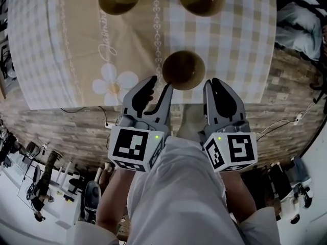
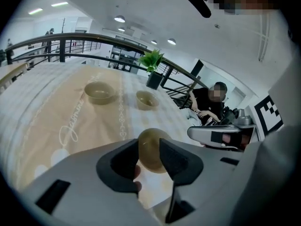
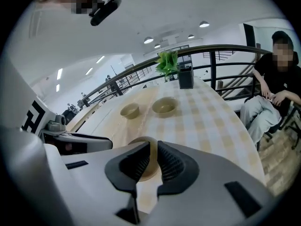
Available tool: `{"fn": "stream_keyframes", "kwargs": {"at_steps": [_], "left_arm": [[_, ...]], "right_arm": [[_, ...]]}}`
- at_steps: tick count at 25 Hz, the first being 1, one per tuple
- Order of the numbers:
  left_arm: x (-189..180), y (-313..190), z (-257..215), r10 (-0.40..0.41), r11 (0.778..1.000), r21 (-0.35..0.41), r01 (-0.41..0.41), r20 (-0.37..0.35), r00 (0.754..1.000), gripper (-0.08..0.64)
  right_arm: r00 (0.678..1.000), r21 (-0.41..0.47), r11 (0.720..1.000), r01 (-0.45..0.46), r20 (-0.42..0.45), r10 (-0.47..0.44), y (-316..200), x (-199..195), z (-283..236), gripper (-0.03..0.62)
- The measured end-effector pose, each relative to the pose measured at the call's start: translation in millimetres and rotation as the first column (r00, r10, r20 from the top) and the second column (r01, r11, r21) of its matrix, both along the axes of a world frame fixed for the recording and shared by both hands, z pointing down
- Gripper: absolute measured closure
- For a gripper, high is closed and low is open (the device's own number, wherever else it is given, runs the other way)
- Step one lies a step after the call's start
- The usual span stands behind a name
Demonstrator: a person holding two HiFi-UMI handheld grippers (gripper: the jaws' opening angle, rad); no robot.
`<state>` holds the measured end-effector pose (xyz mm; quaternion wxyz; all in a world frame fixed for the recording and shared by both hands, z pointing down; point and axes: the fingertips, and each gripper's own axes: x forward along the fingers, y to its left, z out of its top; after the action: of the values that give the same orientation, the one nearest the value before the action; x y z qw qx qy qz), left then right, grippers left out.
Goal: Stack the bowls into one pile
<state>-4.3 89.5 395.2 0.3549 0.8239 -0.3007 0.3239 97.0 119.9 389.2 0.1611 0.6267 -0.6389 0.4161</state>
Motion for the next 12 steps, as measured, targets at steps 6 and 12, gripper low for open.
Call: {"fn": "stream_keyframes", "kwargs": {"at_steps": [6, 12], "left_arm": [[-4.5, -4.3, 27.3, -0.010, 1.000, -0.026, 0.011, 0.023, 1.000, 0.433], [-2.3, -4.2, 46.9, 0.012, 0.999, -0.053, -0.011, 0.025, 1.000, 0.409]], "right_arm": [[0.999, -0.049, 0.998, -0.036, 0.002, 0.036, -1.0, 4.3, 31.5, 0.551], [0.999, -0.091, 0.995, -0.046, 0.008, 0.047, -1.0, 0.2, 51.0, 0.551]]}}
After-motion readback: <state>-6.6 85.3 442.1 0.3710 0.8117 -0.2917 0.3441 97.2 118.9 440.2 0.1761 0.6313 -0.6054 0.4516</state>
